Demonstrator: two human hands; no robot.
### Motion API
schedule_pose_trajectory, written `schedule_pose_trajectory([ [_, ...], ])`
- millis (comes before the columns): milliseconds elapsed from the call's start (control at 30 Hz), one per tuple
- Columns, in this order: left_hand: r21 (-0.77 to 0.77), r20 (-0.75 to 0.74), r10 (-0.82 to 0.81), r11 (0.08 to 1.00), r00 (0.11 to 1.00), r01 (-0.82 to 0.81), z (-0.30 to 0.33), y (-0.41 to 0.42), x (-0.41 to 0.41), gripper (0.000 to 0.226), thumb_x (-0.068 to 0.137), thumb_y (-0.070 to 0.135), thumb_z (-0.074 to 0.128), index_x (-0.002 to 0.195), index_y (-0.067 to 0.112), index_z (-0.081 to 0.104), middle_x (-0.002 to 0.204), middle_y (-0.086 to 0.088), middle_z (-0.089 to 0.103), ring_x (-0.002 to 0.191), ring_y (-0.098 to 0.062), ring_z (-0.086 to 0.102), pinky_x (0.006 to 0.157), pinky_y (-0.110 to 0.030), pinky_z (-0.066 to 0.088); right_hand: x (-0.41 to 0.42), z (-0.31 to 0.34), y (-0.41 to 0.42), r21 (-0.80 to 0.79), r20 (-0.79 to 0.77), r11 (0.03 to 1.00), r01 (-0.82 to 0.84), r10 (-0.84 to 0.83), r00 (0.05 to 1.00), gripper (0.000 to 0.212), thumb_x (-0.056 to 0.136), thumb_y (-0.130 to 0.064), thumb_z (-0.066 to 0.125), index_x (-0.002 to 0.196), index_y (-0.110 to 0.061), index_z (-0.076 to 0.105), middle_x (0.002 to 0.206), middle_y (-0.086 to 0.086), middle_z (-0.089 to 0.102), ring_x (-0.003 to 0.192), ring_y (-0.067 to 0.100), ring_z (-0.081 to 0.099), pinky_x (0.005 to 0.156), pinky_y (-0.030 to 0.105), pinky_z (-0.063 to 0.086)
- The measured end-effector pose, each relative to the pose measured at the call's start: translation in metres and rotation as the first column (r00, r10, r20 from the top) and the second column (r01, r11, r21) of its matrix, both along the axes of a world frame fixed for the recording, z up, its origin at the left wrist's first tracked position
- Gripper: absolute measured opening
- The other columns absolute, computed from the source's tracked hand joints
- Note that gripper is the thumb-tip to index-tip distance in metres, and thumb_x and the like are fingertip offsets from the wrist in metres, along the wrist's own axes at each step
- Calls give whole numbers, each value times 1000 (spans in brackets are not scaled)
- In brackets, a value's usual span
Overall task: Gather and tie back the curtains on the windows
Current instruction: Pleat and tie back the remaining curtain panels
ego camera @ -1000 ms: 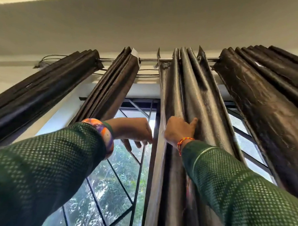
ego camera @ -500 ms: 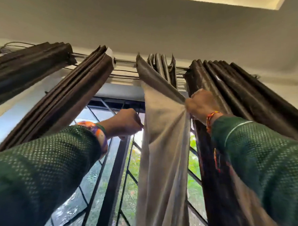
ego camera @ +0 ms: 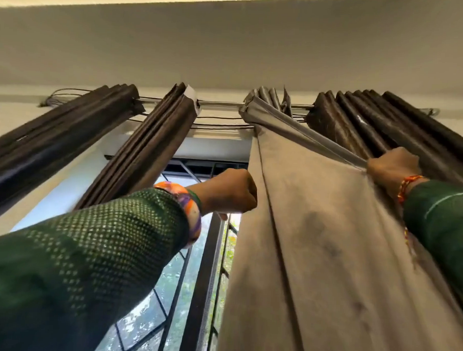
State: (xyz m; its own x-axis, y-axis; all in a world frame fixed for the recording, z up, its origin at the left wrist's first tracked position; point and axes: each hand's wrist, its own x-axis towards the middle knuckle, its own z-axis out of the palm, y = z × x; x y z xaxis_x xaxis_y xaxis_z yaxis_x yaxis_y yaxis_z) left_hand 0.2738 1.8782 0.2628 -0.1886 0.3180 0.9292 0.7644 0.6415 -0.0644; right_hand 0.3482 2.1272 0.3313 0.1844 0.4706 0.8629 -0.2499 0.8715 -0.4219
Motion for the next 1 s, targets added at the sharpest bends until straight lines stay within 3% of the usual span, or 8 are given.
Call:
schedule_pose_trajectory([
  [267,129,5,-6,992,1000,5,11,-18,-3,26,92,15,49,98,-4,66,102,-24,65,87,-33,65,59,-35,58,3,-11,-34,95,37,988,-120,117,992,45,83,-27,63,110,9,61,113,25,62,104,38,60,86,40,49],
  [333,178,-65,-105,977,992,115,14,-5,1,42,97,32,43,104,-5,61,109,-26,62,96,-34,61,76,-40,53,3,-15,-51,176,118,952,-251,233,965,35,83,-29,63,97,3,65,94,18,64,81,27,66,68,32,54],
  [433,314,-232,-154,923,961,223,13,15,3,60,93,55,32,115,4,55,116,-20,60,107,-34,55,88,-38,43,2,-20,-81,173,397,769,-615,517,758,32,94,-28,46,69,-10,58,59,5,58,38,12,56,44,17,43],
  [567,384,-178,64,923,982,9,9,15,-11,62,84,62,46,117,10,51,116,-17,60,106,-35,56,85,-40,46,-14,-26,-103,225,590,777,-587,371,717,36,97,-25,38,68,-12,54,57,4,58,32,11,56,44,15,39],
  [667,362,-88,176,923,980,-133,-1,-1,-23,45,79,35,61,114,8,52,116,-18,60,105,-37,57,80,-36,46,-37,-33,-111,289,593,786,-547,302,746,19,93,-11,47,76,-7,53,62,10,55,28,11,53,32,12,38],
  [800,305,25,193,933,981,-191,-15,-25,-43,38,80,14,58,117,8,58,119,-19,60,101,-35,61,77,-33,51,-65,-43,-120,391,527,819,-420,175,832,17,88,-18,59,81,-2,58,63,11,59,42,20,63,35,20,45],
  [900,213,68,146,964,987,-158,-20,-35,-60,38,83,13,61,120,12,59,123,-14,60,103,-31,61,75,-30,53,-80,-48,-131,470,443,850,-237,6,897,30,84,-35,62,89,-5,61,79,12,65,70,32,70,62,40,59],
  [1000,163,176,-19,987,984,-10,-24,-36,-72,50,82,7,62,130,9,48,126,-13,55,94,-27,63,56,-30,58,-96,-48,-147,491,379,864,-114,-94,921,41,85,-51,54,100,-12,61,106,14,65,98,34,63,84,41,52],
])
